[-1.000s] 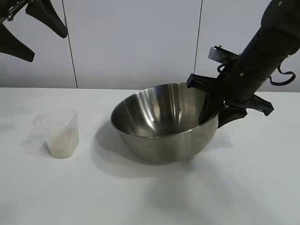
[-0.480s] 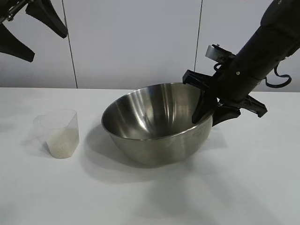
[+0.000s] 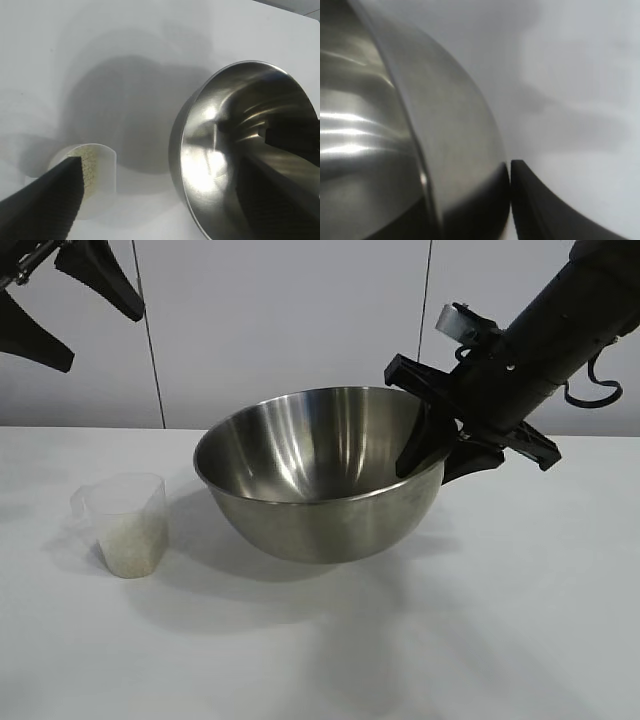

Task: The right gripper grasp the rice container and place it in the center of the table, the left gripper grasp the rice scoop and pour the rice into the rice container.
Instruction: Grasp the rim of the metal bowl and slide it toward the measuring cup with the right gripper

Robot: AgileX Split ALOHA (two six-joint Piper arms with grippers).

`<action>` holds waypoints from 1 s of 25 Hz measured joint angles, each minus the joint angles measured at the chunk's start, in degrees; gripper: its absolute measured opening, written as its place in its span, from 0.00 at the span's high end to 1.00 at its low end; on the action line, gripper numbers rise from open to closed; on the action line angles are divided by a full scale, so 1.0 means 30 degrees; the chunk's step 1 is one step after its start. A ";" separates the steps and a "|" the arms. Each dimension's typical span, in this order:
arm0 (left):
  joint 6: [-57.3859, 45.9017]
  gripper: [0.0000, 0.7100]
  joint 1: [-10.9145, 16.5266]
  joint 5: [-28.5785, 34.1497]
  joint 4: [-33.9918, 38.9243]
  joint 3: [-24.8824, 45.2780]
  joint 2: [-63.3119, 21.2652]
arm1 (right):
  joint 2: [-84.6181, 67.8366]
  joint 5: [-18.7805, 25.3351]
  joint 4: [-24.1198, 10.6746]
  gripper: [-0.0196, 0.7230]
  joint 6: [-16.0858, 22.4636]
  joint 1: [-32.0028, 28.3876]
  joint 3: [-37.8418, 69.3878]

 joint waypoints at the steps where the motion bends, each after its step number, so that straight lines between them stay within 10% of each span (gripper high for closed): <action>1: 0.0000 0.15 0.0000 0.0000 0.0000 0.0000 0.0000 | 0.0042 -0.0015 0.0166 0.70 -0.0081 0.0000 0.0000; 25: 0.0000 0.15 0.0000 0.0000 0.0000 0.0000 0.0000 | 0.3168 -0.2046 0.2011 0.65 -0.0328 0.1998 0.0000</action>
